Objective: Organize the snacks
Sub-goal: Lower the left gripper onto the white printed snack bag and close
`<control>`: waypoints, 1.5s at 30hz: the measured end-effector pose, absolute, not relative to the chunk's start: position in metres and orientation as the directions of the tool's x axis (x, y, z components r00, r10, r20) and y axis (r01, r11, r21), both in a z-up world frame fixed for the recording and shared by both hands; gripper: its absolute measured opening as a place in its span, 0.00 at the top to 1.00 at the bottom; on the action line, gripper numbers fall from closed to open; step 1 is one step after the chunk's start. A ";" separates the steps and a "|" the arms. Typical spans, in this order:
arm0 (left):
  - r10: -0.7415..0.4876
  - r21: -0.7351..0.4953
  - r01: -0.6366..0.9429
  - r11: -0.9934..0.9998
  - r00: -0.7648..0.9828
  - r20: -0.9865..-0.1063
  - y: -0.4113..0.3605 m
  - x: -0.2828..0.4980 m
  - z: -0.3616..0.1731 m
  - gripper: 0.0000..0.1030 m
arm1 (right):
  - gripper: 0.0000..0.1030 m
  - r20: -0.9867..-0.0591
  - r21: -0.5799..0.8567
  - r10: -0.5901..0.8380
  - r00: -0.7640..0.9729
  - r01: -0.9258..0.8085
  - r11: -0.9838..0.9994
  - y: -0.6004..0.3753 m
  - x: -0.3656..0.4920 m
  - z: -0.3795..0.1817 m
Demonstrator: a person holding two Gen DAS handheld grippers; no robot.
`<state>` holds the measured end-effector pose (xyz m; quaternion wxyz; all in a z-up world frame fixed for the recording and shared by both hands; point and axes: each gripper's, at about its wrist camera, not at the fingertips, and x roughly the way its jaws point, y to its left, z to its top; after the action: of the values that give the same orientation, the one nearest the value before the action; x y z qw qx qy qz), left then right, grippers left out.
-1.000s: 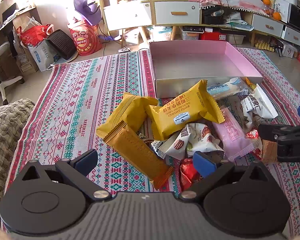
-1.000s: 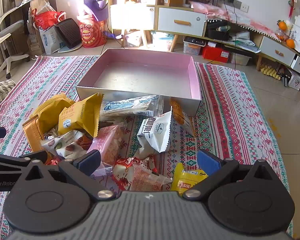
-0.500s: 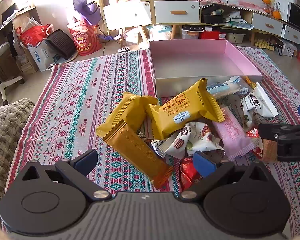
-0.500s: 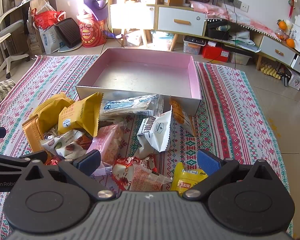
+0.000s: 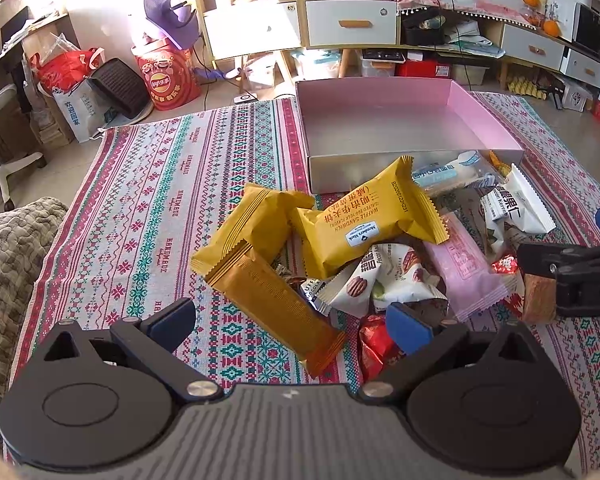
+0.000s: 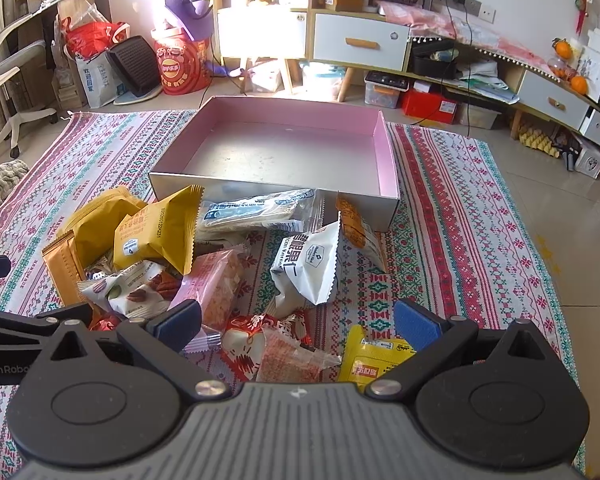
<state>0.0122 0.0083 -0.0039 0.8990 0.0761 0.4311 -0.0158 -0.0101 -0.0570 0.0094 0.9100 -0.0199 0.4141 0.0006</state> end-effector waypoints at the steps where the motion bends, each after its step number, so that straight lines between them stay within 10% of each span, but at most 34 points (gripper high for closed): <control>1: 0.035 0.121 0.095 0.988 0.626 -0.779 0.009 0.013 -0.004 0.00 | 0.00 -0.755 -0.036 -0.016 0.656 -0.017 0.999 -0.057 -0.010 0.009; 19: -0.198 -0.036 0.291 0.956 0.548 -0.813 0.025 0.037 0.006 0.04 | 0.12 -0.814 0.086 0.141 0.563 -0.123 0.989 -0.076 0.016 0.022; 34: -0.329 -0.192 0.341 0.920 0.409 -0.851 0.025 0.083 -0.017 0.42 | 0.42 -0.863 0.234 0.214 0.458 -0.014 0.972 -0.089 0.057 0.005; 45: -0.359 -0.210 0.386 0.898 0.367 -0.858 0.013 0.090 -0.022 0.29 | 0.47 -0.892 0.193 0.159 0.422 0.040 0.980 -0.086 0.066 -0.011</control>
<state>0.0896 0.0134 -0.0223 0.8267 0.0135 0.5154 -0.2253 0.0656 -0.0858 -0.0108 0.8382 0.0927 0.5363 0.0354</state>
